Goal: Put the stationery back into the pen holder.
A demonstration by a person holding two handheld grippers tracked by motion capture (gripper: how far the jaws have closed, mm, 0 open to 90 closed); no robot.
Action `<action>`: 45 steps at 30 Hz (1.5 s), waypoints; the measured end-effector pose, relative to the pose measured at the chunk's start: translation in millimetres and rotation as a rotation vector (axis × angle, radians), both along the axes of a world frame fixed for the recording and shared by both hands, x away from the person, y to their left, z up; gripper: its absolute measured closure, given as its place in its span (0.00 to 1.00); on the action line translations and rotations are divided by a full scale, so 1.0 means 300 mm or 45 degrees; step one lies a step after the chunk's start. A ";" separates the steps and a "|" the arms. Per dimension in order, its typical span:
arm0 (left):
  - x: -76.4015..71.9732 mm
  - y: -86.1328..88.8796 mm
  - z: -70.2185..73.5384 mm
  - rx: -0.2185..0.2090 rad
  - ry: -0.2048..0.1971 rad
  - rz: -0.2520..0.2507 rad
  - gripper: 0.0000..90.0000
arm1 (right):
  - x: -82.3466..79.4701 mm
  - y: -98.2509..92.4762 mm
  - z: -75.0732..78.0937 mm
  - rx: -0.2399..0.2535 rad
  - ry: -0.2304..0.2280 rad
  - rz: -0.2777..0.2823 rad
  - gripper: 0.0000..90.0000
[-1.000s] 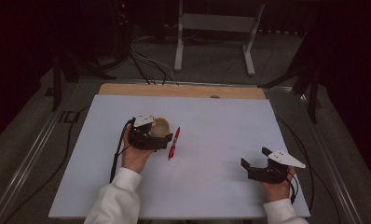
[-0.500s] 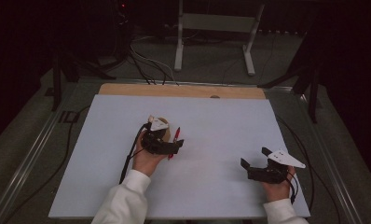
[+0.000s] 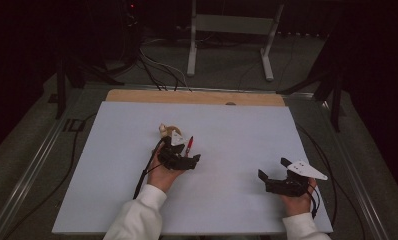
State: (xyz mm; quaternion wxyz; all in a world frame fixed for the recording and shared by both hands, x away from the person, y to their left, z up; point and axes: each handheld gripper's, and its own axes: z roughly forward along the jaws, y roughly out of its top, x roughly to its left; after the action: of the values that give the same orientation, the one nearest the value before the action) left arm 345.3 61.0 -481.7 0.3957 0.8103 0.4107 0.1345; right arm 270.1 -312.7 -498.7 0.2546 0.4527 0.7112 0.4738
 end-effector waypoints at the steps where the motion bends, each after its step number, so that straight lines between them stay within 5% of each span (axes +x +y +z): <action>1: 0.001 -0.002 -0.009 -0.003 0.010 0.002 0.27 | 0.000 0.001 0.000 -0.001 0.001 0.002 0.00; 15: 0.040 -0.026 -0.116 0.075 0.112 0.067 0.39 | 0.000 0.000 0.000 -0.001 0.001 0.001 0.00; 23: 0.065 -0.015 -0.130 0.056 0.117 0.156 0.61 | 0.001 0.001 -0.001 -0.004 0.004 0.002 0.00; 28: 0.068 -0.014 -0.130 0.121 0.091 0.195 0.82 | 0.001 0.002 -0.001 -0.003 0.006 0.002 0.00; 35: 0.073 -0.013 -0.119 0.166 0.105 0.160 0.89 | 0.001 0.002 -0.001 -0.003 0.008 0.003 0.00; 45: 0.069 0.004 -0.103 0.105 0.127 0.116 0.89 | 0.001 0.001 -0.001 -0.004 0.006 0.003 0.00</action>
State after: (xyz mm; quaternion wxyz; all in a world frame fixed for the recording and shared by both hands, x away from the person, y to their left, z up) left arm 366.0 62.2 -512.6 0.3346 0.8120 0.4606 0.1287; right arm 270.3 -312.3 -498.9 0.2531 0.4524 0.7131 0.4720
